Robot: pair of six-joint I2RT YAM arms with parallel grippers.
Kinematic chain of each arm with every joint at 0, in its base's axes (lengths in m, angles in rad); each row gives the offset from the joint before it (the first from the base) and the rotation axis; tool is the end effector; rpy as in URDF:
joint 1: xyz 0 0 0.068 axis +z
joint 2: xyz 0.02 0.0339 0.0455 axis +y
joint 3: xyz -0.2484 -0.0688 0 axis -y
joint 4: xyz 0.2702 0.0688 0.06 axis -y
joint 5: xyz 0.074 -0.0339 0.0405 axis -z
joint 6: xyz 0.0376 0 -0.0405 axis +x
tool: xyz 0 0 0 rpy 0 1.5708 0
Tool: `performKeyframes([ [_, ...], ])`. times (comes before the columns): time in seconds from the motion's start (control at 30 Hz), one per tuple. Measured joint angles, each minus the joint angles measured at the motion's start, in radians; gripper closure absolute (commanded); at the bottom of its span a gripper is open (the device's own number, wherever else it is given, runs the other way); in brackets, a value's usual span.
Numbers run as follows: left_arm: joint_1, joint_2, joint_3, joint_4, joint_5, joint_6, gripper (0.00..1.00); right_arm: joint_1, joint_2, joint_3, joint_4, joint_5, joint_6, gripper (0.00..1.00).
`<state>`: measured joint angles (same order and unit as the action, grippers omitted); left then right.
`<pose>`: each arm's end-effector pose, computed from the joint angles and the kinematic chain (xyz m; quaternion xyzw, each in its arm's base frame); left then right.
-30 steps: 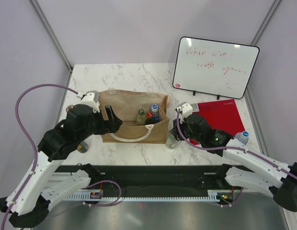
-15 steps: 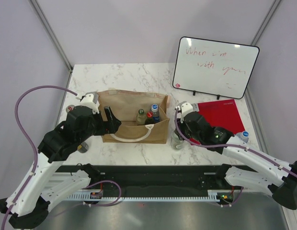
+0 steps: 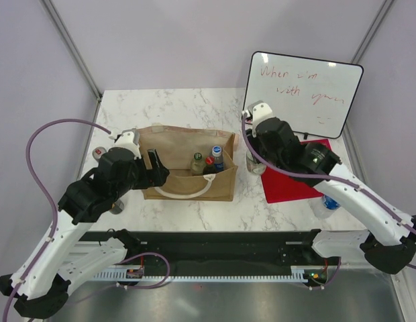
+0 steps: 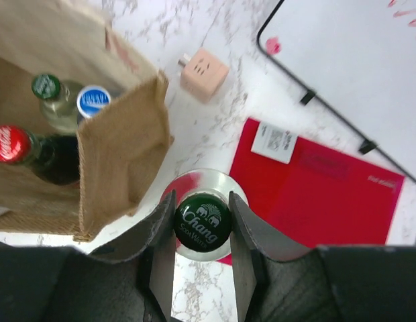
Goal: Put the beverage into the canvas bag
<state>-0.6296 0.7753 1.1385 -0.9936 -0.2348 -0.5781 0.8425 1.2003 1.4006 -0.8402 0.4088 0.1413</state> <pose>0.1370 -0.0890 0.3743 -0.0303 0.8864 -0.1695 0.4297 0.1908 0.1915 0.3928 -0.2150 0.8531 0.0477 0.4730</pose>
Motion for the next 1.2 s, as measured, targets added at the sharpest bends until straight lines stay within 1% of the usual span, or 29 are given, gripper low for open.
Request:
performKeyframes([
  [0.23,0.0,0.003,-0.018,0.0,-0.012,0.001,0.12,0.0,0.138,0.37,-0.083,0.064,-0.095,1.0],
  [0.4,0.0,0.002,-0.033,0.017,-0.02,0.001,0.14,0.0,0.277,0.649,-0.109,0.056,-0.156,1.0],
  [0.53,-0.001,0.0,-0.042,0.027,-0.017,0.001,0.16,0.0,0.364,0.802,-0.109,0.026,-0.183,1.0],
  [0.63,-0.001,-0.013,-0.047,0.031,-0.01,0.001,0.16,0.001,0.399,0.843,-0.101,-0.011,-0.187,1.0],
  [0.83,-0.001,-0.043,-0.056,0.029,0.006,0.001,0.17,0.016,0.412,0.818,-0.042,-0.128,-0.17,1.0],
  [0.93,-0.001,-0.051,-0.061,0.029,0.007,0.001,0.17,0.047,0.428,0.816,0.009,-0.174,-0.161,1.0],
  [1.03,-0.001,-0.052,-0.067,0.024,0.008,0.001,0.17,0.097,0.445,0.8,0.068,-0.183,-0.164,1.0],
  [1.2,-0.001,-0.058,-0.067,0.023,0.009,0.001,0.17,0.16,0.489,0.799,0.108,-0.203,-0.158,1.0],
])
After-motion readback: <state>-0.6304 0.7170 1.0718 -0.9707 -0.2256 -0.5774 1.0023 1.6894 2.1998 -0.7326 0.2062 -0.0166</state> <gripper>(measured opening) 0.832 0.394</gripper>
